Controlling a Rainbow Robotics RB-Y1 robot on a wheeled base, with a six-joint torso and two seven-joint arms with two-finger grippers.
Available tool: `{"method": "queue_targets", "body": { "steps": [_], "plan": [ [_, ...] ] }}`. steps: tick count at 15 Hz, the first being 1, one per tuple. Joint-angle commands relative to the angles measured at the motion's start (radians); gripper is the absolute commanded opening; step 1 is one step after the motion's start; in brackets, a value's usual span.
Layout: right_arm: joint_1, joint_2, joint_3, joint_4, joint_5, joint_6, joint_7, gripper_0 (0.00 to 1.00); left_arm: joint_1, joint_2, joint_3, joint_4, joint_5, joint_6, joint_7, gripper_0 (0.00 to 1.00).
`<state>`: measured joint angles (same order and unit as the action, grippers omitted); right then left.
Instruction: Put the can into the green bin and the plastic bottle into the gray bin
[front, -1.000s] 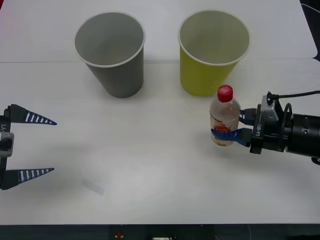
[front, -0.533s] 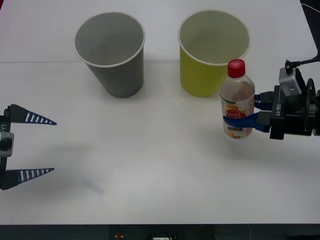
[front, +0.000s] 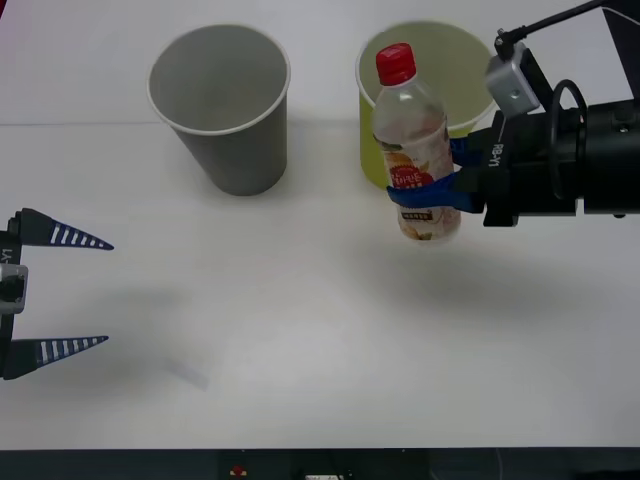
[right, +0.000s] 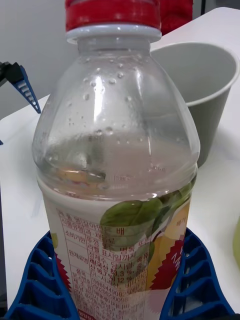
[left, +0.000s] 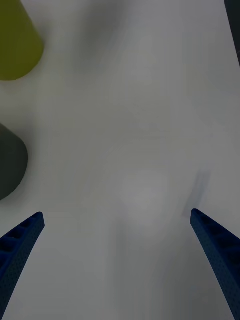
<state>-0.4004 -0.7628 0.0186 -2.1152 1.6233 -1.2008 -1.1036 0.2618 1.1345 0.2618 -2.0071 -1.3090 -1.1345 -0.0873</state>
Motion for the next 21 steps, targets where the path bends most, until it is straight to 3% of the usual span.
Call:
{"method": "queue_targets", "body": {
  "steps": [1, 8, 11, 18, 21],
  "plan": [
    [-0.14, 0.014, 0.104, 0.021, 0.067, 0.012, -0.147, 0.0, 0.0, 0.0, 0.0, 0.0, 0.0, 0.0, 0.0, 1.0],
    [-0.529, 0.088, 0.297, 0.362, 0.072, 0.014, -0.165, 0.0, 0.0, 0.0, 0.0, 0.0, 0.0, 0.0, 0.0, 1.0],
    [-0.647, 0.142, 0.32, 0.491, 0.09, 0.015, -0.165, 0.0, 0.0, 0.0, 0.0, 0.0, 0.0, 0.0, 0.0, 1.0],
    [-0.796, 0.275, 0.353, 0.664, 0.268, 0.017, -0.165, 0.0, 0.0, 0.0, 0.0, 0.0, 0.0, 0.0, 0.0, 1.0],
    [-0.859, 0.327, 0.374, 0.752, 0.288, 0.02, -0.165, 0.0, 0.0, 0.0, 0.0, 0.0, 0.0, 0.0, 0.0, 1.0]
  ]
}}
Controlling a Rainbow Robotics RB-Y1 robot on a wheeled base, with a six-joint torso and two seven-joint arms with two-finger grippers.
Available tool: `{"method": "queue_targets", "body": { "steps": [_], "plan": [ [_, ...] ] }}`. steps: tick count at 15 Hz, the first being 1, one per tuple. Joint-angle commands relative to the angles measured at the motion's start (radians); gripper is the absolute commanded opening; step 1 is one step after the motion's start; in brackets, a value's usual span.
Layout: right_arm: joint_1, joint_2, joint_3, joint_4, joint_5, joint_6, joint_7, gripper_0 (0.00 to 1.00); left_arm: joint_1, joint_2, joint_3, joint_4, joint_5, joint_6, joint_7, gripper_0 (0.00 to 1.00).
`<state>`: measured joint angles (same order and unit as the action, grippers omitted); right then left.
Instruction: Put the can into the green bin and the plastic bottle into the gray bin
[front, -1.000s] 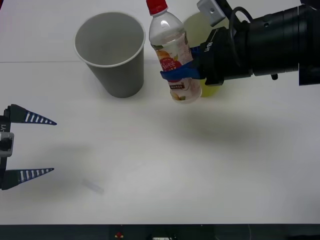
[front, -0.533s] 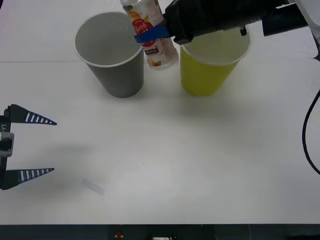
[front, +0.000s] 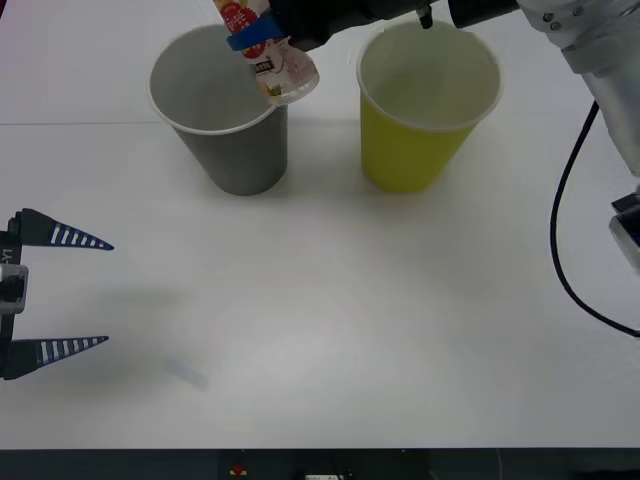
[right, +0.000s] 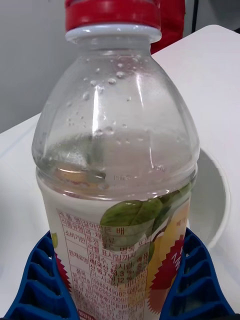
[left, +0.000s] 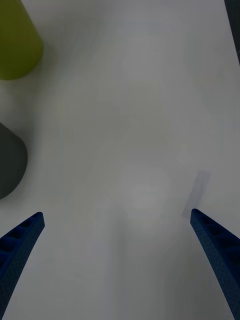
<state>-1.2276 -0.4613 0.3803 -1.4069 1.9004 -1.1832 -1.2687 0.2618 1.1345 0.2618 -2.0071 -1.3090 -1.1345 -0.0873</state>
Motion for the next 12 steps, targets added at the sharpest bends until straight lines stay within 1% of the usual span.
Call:
{"method": "queue_targets", "body": {
  "steps": [1, 5, 7, 8, 11, 12],
  "plan": [
    [-0.055, 0.047, 0.02, 0.08, 0.019, 0.007, 0.002, 0.0, 0.0, 0.0, 0.0, 0.0, 0.0, 0.0, 0.0, 1.0],
    [-0.144, 0.118, 0.071, 0.238, 0.037, 0.082, 0.034, 0.0, 0.0, 0.0, 0.0, 0.0, 0.0, 0.0, 0.0, 1.0],
    [-0.17, 0.156, 0.081, 0.313, 0.049, 0.125, 0.063, 0.0, 0.0, 0.0, 0.0, 0.0, 0.0, 0.0, 0.0, 1.0],
    [-0.176, 0.165, 0.084, 0.333, 0.055, 0.137, 0.069, 0.0, 0.0, 0.0, 0.0, 0.0, 0.0, 0.0, 0.0, 1.0],
    [-0.178, 0.17, 0.127, 0.338, 0.063, 0.174, 0.074, 0.0, 0.0, 0.0, 0.0, 0.0, 0.0, 0.0, 0.0, 1.0],
    [-0.178, 0.17, 0.13, 0.339, 0.065, 0.174, 0.074, 0.03, 0.0, 0.0, 0.0, 0.0, 0.0, 0.0, 0.0, 1.0]
  ]
}}
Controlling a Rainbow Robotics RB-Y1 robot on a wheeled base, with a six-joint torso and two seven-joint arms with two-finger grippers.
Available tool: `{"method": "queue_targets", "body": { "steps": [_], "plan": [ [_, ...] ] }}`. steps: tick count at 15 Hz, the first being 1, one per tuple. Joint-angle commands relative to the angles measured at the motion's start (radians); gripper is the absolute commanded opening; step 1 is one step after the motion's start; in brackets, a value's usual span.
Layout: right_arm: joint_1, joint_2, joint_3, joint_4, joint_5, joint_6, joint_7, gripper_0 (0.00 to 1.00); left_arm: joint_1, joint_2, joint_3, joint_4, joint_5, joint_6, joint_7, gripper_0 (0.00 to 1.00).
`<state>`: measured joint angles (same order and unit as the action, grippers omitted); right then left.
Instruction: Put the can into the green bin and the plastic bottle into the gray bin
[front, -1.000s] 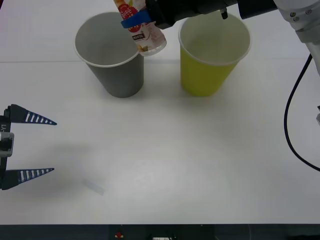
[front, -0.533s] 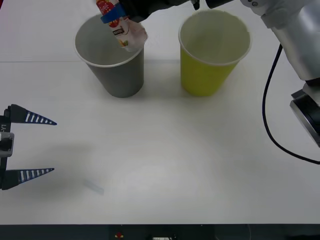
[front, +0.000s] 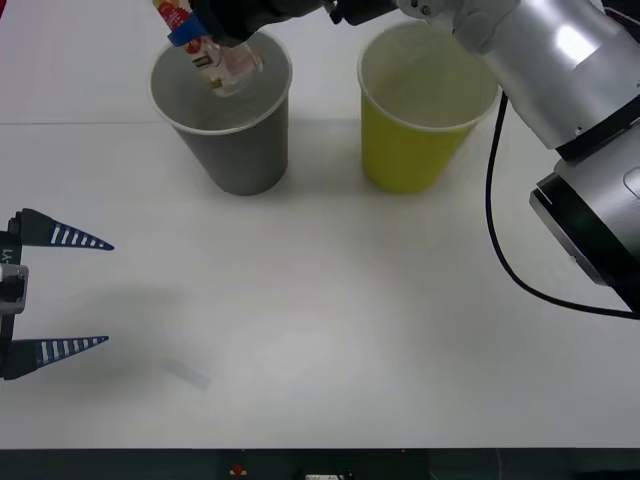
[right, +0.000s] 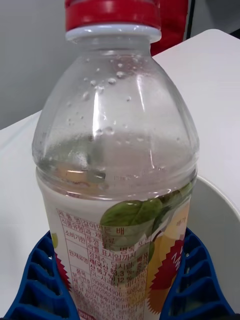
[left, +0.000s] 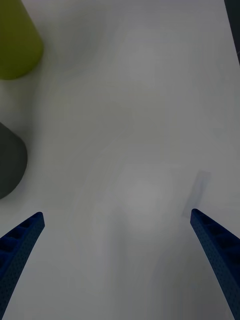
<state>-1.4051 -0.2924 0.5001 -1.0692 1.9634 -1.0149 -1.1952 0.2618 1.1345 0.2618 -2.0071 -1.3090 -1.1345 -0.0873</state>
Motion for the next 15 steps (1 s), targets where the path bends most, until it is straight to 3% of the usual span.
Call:
{"method": "queue_targets", "body": {
  "steps": [1, 3, 7, 11, 15],
  "plan": [
    [0.0, 0.001, 0.009, 0.0, 0.002, 0.006, 0.0, 0.18, 0.0, 0.0, 0.0, 0.0, 0.0, 0.0, 0.0, 1.0],
    [0.0, -0.001, 0.009, 0.002, 0.002, 0.006, 0.005, 0.99, 0.0, 0.0, 0.0, 0.0, 0.0, 0.0, 0.0, 1.0],
    [0.0, -0.005, 0.009, 0.002, -0.014, 0.006, 0.009, 1.0, 0.0, 0.0, 0.0, 0.0, 0.0, 0.0, 0.0, 1.0],
    [0.017, -0.053, -0.011, -0.008, -0.113, -0.024, 0.083, 1.0, 0.0, 0.0, 0.0, 0.0, 0.0, 0.0, 0.0, 1.0],
    [0.136, -0.12, -0.098, -0.195, -0.095, -0.136, 0.089, 1.0, 0.0, 0.0, 0.0, 0.0, 0.0, 0.0, 0.0, 1.0]
  ]
}}
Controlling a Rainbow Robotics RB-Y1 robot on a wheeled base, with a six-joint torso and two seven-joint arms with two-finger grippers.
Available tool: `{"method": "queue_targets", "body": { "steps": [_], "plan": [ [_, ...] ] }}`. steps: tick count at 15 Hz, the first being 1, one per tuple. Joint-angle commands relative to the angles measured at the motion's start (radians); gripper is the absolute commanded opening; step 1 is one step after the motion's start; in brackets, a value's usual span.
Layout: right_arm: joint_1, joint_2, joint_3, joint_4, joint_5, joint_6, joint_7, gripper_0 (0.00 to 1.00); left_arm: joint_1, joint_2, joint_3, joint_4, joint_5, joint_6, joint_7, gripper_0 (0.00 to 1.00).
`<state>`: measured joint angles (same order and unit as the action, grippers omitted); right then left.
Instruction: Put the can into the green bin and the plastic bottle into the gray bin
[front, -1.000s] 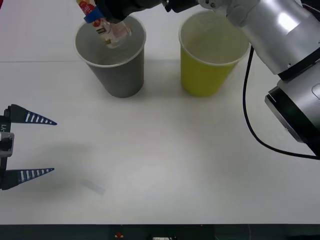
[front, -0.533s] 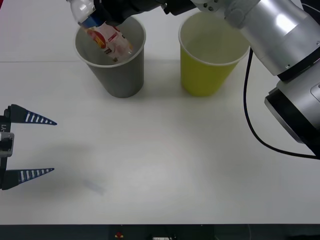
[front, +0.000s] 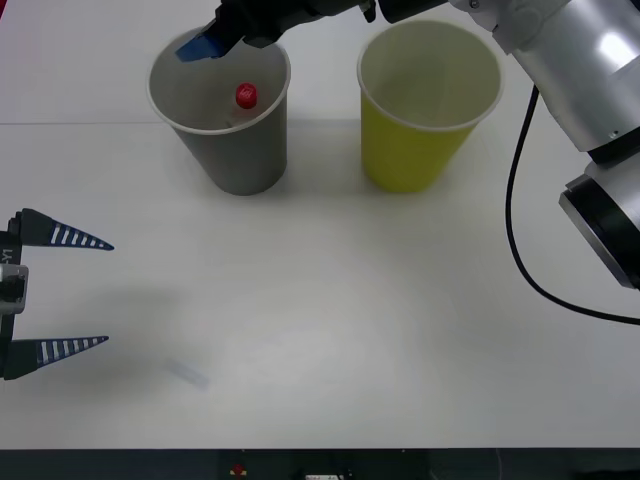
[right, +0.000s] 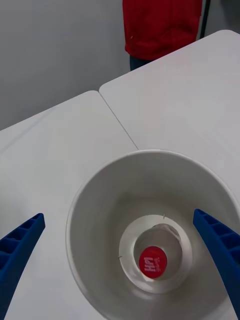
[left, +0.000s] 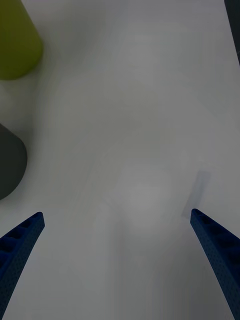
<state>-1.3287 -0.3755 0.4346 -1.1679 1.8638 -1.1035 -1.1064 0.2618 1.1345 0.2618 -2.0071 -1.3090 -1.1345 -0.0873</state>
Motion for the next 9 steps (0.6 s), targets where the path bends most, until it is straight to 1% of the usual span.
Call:
{"method": "queue_targets", "body": {
  "steps": [1, 3, 7, 9],
  "plan": [
    [0.086, -0.057, -0.048, -0.147, 0.005, -0.068, 0.0, 1.0, 0.0, 0.0, 0.0, 0.0, 0.0, 0.0, 0.0, 1.0],
    [0.149, -0.109, -0.073, -0.254, -0.014, -0.105, 0.003, 1.0, 0.0, 0.0, 0.0, 0.0, 0.0, 0.0, 0.0, 1.0],
    [0.309, -0.207, -0.12, -0.466, -0.058, -0.105, 0.019, 1.0, 0.0, 0.0, 0.0, 0.0, 0.0, 0.0, 0.0, 1.0],
    [0.404, -0.266, -0.152, -0.576, -0.097, -0.105, 0.036, 1.0, 0.0, 0.0, 0.0, 0.0, 0.0, 0.0, 0.0, 1.0]
  ]
}}
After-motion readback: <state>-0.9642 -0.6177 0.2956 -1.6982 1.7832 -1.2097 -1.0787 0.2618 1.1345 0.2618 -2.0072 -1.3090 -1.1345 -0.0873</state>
